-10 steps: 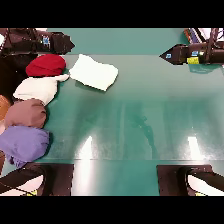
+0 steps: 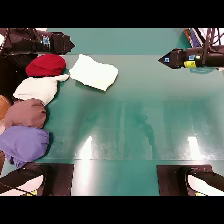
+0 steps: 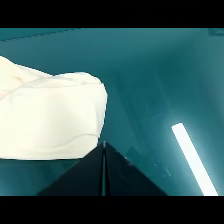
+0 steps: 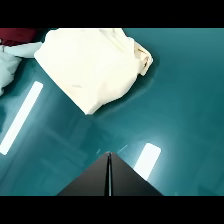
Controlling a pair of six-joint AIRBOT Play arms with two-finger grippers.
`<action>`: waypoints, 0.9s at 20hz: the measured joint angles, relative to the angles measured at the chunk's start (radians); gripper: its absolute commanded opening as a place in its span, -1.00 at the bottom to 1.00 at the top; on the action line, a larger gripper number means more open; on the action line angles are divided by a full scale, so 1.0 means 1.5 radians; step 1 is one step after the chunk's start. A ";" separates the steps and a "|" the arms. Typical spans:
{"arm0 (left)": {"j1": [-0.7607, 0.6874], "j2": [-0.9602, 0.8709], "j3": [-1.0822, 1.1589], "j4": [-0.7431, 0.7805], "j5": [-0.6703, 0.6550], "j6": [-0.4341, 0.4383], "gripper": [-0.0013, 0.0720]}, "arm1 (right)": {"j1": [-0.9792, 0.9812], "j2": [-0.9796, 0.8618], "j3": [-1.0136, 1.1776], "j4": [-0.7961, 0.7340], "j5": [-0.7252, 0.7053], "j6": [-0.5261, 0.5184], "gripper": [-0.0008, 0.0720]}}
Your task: Fold the shirts.
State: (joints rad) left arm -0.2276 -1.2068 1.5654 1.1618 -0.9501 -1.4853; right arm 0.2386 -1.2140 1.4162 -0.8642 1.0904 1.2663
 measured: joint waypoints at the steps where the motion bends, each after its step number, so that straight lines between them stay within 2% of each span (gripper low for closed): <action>1: 0.000 0.000 0.000 0.000 0.000 0.000 -0.90 | 0.000 0.000 -0.005 0.001 -0.005 0.000 -0.93; 5: 0.000 0.001 0.000 -0.010 0.003 -0.001 -0.89 | 0.000 0.000 -0.025 0.035 -0.065 0.002 -0.93; 6: 0.000 0.000 0.000 -0.010 0.013 -0.001 -0.81 | 0.000 0.000 -0.025 0.044 -0.072 0.001 -0.93; 7: 0.000 -0.002 0.000 -0.005 0.024 0.005 0.08 | 0.000 0.000 -0.022 0.051 -0.075 0.001 -0.93; 8: 0.000 -0.008 0.000 0.007 0.036 0.012 0.67 | 0.000 0.000 -0.017 0.058 -0.078 0.001 -0.93; 11: 0.000 -0.063 -0.001 0.066 0.054 0.005 0.71 | 0.000 0.000 0.005 0.068 -0.078 0.001 -0.93; 18: 0.021 -0.287 0.002 0.149 0.085 -0.025 0.71 | 0.000 0.002 0.026 0.073 -0.026 0.000 -0.93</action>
State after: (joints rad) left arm -0.1955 -1.6371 1.5677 1.3849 -0.8223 -1.5227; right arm 0.2386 -1.2106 1.4559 -0.7544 1.0512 1.2667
